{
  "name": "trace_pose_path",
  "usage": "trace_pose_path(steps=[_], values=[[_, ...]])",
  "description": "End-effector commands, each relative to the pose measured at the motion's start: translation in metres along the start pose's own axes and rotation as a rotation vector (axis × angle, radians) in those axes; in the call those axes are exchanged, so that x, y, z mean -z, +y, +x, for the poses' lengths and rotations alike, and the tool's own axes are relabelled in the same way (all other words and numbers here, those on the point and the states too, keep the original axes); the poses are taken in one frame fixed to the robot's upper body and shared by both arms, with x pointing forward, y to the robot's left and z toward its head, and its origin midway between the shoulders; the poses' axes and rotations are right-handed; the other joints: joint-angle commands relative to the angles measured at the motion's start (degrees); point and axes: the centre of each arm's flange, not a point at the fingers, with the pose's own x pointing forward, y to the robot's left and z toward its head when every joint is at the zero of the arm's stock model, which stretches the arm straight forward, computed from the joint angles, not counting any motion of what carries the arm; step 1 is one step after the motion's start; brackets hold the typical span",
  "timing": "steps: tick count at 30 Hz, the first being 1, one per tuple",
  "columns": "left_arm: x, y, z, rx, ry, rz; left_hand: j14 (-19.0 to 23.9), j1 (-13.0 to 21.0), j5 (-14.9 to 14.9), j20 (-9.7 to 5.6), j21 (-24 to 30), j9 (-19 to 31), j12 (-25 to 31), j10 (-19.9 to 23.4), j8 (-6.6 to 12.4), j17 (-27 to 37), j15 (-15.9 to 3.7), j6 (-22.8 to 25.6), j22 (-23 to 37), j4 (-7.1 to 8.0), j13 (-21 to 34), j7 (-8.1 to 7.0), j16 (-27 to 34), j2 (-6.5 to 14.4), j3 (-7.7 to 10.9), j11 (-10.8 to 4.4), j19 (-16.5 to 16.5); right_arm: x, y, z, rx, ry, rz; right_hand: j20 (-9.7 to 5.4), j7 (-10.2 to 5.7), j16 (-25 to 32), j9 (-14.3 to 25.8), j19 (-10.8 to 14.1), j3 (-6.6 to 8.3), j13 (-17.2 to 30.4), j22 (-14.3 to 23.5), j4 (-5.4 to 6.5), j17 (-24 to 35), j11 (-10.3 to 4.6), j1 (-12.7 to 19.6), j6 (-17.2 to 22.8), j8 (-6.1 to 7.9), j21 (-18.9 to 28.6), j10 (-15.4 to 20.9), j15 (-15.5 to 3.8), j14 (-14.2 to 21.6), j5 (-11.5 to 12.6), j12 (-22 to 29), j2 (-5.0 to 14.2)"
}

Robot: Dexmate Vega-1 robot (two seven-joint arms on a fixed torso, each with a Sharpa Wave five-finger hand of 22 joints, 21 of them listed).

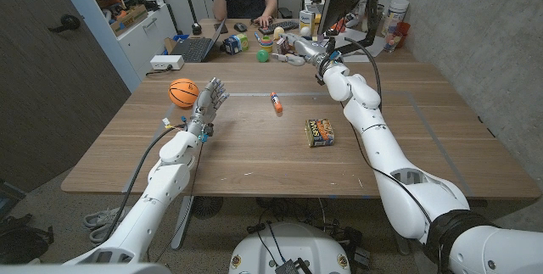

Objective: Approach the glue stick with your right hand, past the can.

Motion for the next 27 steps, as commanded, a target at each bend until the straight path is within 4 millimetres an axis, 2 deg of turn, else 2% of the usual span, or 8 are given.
trace_pose_path(steps=[1,6,7,10,12,16,21,27], values=[[0.002,-0.006,-0.002,0.0,0.0,-0.008,0.3,0.1,0.2,-0.05,-0.2,0.1,0.2,0.5,0.21,0.2,0.16,0.1,0.3,-0.09,0.3,0.78,0.3,-0.1,0.4,0.26,0.6,-0.01,0.024,-0.006,-0.049,0.026,-0.151,0.0,-0.18,-0.1,0.1,0.8,-0.1,0.1,0.0,-0.89,0.2,-0.38,1.3,-0.7,-0.17,-0.1,-1.6,-0.39,-0.4,0.7,-0.2,-0.3],[0.002,-0.007,-0.004,0.001,0.004,-0.004,0.3,0.0,0.2,0.02,-0.2,0.1,0.2,0.6,0.2,0.2,0.17,0.0,0.3,-0.09,0.3,0.83,0.3,-0.1,0.39,0.37,0.6,-0.008,0.039,-0.001,-0.108,0.047,-0.151,-0.01,-0.17,0.1,0.1,1.6,-0.39,0.1,0.0,-1.25,0.2,-2.29,1.9,-0.5,-0.02,-0.2,-1.6,-1.06,0.0,1.2,0.2,-0.7],[0.002,-0.007,-0.005,-0.002,0.005,-0.004,0.3,0.0,0.2,0.03,-0.2,0.1,0.2,0.5,0.19,0.2,0.11,0.0,0.3,-0.09,0.3,0.81,0.3,-0.1,0.39,0.39,0.6,-0.008,0.042,0.001,-0.117,0.051,-0.151,-0.02,-0.17,0.1,0.1,2.0,-0.5,0.1,0.0,-1.48,0.2,-3.46,2.3,-0.5,0.0,-0.1,-1.7,-1.19,0.1,1.4,0.4,-0.84],[0.001,-0.005,-0.006,-0.008,0.008,-0.001,0.3,0.0,0.2,0.04,-0.3,0.1,0.2,0.6,0.19,0.2,0.13,0.0,0.3,-0.09,0.3,0.82,0.3,-0.1,0.38,0.38,0.6,-0.007,0.049,0.007,-0.144,0.061,-0.154,-0.01,-0.17,-0.1,0.1,2.7,-0.66,0.0,0.0,-1.85,0.2,-4.84,2.9,-0.9,-0.1,-0.2,-2.3,-1.79,-0.1,1.8,0.4,-1.05],[0.001,-0.004,-0.006,-0.01,0.008,0.001,0.2,0.0,0.2,0.02,-0.3,0.1,0.2,0.5,0.18,0.2,0.13,0.0,0.3,-0.09,0.3,0.81,0.3,-0.1,0.38,0.4,0.6,-0.007,0.054,0.01,-0.163,0.07,-0.154,0.0,-0.15,-0.1,0.1,2.9,-0.72,0.0,0.0,-1.99,0.2,-5.07,3.2,-1.3,-0.23,-0.2,-2.6,-1.82,-0.2,1.9,0.4,-1.15],[0.0,-0.001,-0.007,-0.019,0.012,0.003,0.2,0.0,0.2,0.0,-0.3,0.1,0.2,0.5,0.18,0.1,0.07,0.0,0.3,-0.1,0.3,0.79,0.3,-0.2,0.37,0.37,0.6,-0.006,0.061,0.014,-0.189,0.075,-0.153,0.05,-0.09,-0.4,0.1,3.4,-1.09,0.0,-0.1,-2.24,0.2,-4.13,3.7,-3.4,-0.8,-0.4,-4.1,-1.78,-0.8,2.4,0.2,-1.37],[0.001,0.003,-0.007,-0.025,0.021,0.004,0.2,-0.1,0.2,-0.03,-0.3,0.1,0.2,0.5,0.14,0.1,0.06,-0.1,0.3,-0.12,0.3,0.69,0.2,-0.2,0.36,0.28,0.6,-0.006,0.068,0.019,-0.213,0.07,-0.146,0.03,-0.13,-0.3,0.1,3.6,-1.15,0.0,-0.1,-2.26,0.2,-3.97,3.8,-3.7,-0.79,-0.4,-4.3,-1.89,-0.8,2.5,0.3,-1.33],[0.004,0.006,-0.005,-0.026,0.033,-0.003,0.1,-0.1,0.2,-0.09,-0.4,0.1,0.1,0.3,0.11,0.1,0.03,-0.2,0.3,-0.13,0.3,0.67,0.2,-0.3,0.33,0.31,0.4,-0.01,0.072,0.022,-0.234,0.051,-0.136,-0.3,-0.17,0.3,0.2,9.2,-1.44,0.0,0.1,-2.59,0.1,-3.66,5.0,-3.9,-0.21,1.0,-3.2,-2.76,1.3,3.2,1.0,-0.63]])
